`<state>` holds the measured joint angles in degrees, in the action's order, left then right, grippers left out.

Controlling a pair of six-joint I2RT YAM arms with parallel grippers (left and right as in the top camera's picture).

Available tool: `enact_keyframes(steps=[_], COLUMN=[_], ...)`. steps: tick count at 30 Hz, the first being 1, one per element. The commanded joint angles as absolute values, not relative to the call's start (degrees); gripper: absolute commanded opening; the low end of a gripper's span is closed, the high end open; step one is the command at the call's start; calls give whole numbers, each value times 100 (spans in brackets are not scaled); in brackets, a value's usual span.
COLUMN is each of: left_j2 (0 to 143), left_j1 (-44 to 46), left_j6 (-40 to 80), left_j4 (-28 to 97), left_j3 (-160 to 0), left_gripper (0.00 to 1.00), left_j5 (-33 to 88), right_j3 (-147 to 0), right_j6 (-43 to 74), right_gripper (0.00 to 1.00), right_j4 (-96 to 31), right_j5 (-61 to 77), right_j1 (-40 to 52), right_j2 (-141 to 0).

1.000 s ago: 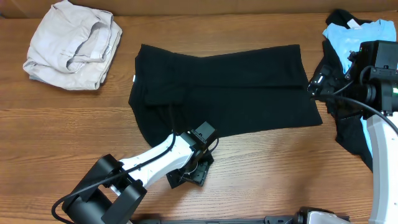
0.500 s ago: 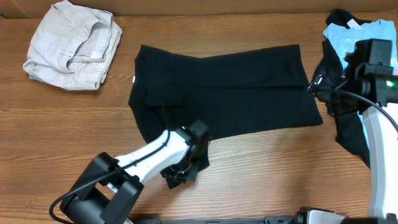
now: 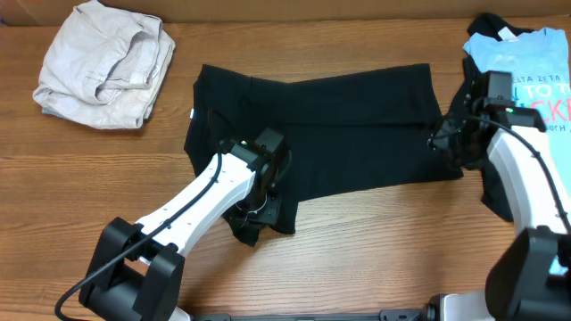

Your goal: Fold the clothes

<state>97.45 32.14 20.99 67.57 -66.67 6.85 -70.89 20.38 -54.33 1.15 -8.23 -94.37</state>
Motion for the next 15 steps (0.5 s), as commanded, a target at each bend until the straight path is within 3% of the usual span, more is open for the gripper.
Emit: enact_keyframes(steps=[1, 15], left_j2=[9699, 9699], left_j1=[3199, 3166], left_j6=[1968, 1973], left_j4=[6753, 6661], left_j3=[-6768, -6768], left_gripper=[4, 4], left_j5=[666, 655], right_j3=[-6761, -5955], right_j6=[2364, 2880], right_gripper=[57, 56], right_j4=[-5196, -4099], right_j5=[-163, -314], right_j1=[-867, -1448], right_j2=[-9819, -10370])
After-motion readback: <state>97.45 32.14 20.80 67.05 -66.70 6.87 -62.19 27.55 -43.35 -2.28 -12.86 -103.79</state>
